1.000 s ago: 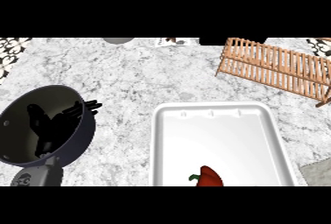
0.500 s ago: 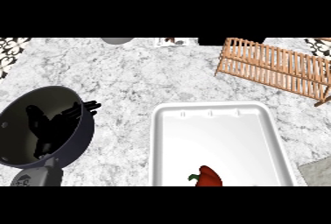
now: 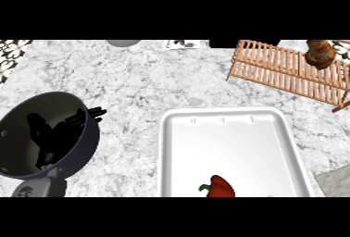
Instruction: Pick the croissant from the tray and place it in the tiered shelf
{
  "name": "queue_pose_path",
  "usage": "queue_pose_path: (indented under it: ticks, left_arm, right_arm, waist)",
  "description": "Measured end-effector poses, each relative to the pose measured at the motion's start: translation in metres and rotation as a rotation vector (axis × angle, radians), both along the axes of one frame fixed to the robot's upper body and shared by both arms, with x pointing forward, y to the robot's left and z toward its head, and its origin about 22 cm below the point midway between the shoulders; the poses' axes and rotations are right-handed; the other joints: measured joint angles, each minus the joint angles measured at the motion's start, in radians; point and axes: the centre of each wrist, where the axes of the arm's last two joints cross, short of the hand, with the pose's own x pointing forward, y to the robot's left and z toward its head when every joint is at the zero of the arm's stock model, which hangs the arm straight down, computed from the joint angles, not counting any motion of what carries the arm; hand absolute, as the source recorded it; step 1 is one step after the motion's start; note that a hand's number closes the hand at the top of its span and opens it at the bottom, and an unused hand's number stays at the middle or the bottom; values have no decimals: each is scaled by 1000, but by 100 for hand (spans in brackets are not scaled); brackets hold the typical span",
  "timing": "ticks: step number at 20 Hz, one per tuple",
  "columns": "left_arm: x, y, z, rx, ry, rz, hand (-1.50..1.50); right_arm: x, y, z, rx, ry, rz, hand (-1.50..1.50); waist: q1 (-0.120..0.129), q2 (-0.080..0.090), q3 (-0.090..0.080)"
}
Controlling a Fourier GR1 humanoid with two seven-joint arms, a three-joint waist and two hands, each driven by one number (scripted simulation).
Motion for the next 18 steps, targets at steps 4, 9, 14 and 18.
queue_pose_path:
  ticks: [4,9,14,18]
  left_arm:
    - [0,0,0,3,5,1,0]
    - [0,1,-1,1,7,5,0]
    - [-2,0,0,6,3,14,0]
    - [-4,4,-1,-1,6,14,0]
  right_arm:
    - [-1,-2,8,136,-79,1,-150]
    - [-13,-23,21,238,-193,-72,-150]
    - [-33,-57,35,248,-257,-226,-150]
    - [-54,-91,37,306,-318,-329,-150]
  waist:
    - [-1,-1,0]
    - [-3,-1,1]
    - [-6,-1,-1]
    - [-15,-3,-1]
